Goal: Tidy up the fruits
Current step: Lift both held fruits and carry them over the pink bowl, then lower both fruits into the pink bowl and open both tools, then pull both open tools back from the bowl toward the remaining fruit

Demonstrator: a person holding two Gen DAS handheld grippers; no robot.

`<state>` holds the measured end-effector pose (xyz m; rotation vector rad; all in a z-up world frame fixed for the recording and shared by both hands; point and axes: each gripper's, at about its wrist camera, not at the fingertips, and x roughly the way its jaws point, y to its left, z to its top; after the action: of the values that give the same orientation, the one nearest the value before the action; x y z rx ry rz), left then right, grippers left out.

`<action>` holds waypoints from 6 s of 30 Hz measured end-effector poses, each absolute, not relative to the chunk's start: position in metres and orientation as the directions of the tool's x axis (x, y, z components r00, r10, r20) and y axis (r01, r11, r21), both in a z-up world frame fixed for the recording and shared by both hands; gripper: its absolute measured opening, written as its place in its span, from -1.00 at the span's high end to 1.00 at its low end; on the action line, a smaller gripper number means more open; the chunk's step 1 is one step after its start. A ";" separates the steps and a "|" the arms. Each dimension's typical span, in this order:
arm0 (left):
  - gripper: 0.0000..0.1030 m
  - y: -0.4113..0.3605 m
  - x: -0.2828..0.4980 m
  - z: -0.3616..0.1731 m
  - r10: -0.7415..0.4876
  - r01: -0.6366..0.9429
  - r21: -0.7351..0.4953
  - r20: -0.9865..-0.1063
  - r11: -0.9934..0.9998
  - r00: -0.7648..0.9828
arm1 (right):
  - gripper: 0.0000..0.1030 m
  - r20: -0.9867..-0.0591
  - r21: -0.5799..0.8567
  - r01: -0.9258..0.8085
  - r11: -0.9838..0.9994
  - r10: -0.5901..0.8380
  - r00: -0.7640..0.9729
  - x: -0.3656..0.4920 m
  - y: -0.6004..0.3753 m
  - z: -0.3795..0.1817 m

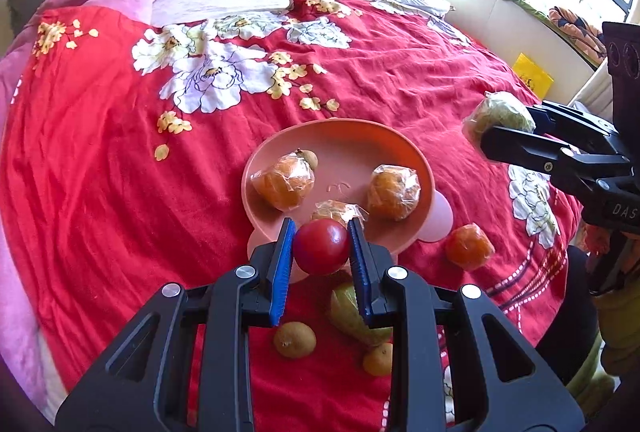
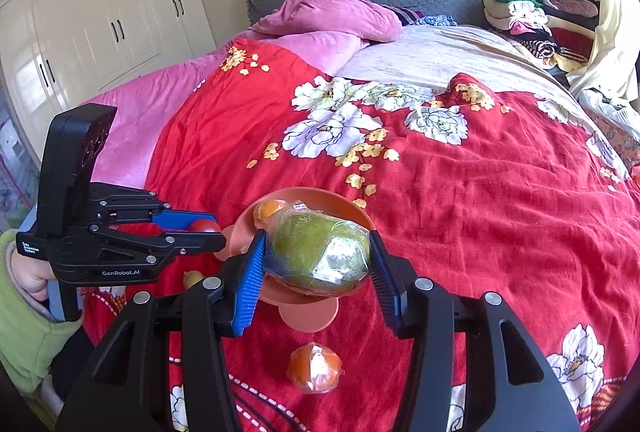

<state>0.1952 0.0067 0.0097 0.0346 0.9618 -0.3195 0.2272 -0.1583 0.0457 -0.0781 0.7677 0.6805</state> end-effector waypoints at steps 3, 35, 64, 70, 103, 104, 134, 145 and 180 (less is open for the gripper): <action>0.62 0.007 0.199 0.006 -0.245 0.276 -0.109 -0.812 0.955 0.530 | 0.07 -0.671 0.177 -0.595 0.784 0.538 0.510 0.233 -0.155 0.042; 0.62 0.017 0.226 -0.019 -0.253 0.238 -0.144 -0.805 0.961 0.536 | 0.07 -0.756 0.133 -0.622 0.772 0.485 0.440 0.286 -0.108 -0.008; 0.62 0.019 0.226 -0.020 -0.262 0.239 -0.154 -0.806 0.959 0.531 | 0.01 -0.789 0.124 -0.606 0.786 0.449 0.420 0.299 -0.098 -0.028; 0.62 0.018 0.225 -0.019 -0.256 0.241 -0.146 -0.809 0.959 0.529 | -0.03 -0.771 0.130 -0.601 0.788 0.462 0.438 0.297 -0.104 -0.020; 0.04 0.025 0.213 0.001 -0.236 0.203 -0.142 -0.775 0.969 0.586 | -0.55 -0.712 0.158 -0.576 0.802 0.497 0.496 0.265 -0.130 0.012; 0.02 0.026 0.212 0.002 -0.235 0.200 -0.143 -0.773 0.969 0.589 | -0.57 -0.709 0.158 -0.575 0.803 0.497 0.500 0.264 -0.131 0.014; -0.81 0.042 0.181 0.038 -0.169 0.113 -0.125 -0.731 0.986 0.661 | -0.78 -0.655 0.159 -0.578 0.800 0.524 0.544 0.231 -0.143 0.046; -0.81 0.041 0.168 0.047 -0.156 0.107 -0.114 -0.726 0.988 0.670 | -0.82 -0.640 0.151 -0.584 0.798 0.529 0.558 0.211 -0.145 0.055; -0.81 0.041 0.118 0.041 -0.118 0.089 -0.079 -0.750 0.993 0.651 | -0.83 -0.672 0.131 -0.648 0.750 0.548 0.498 0.139 -0.127 0.046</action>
<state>0.1179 0.0412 0.0408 -0.0360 0.8543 -0.1176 0.1390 -0.1270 0.0458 -0.1459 0.7586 0.7267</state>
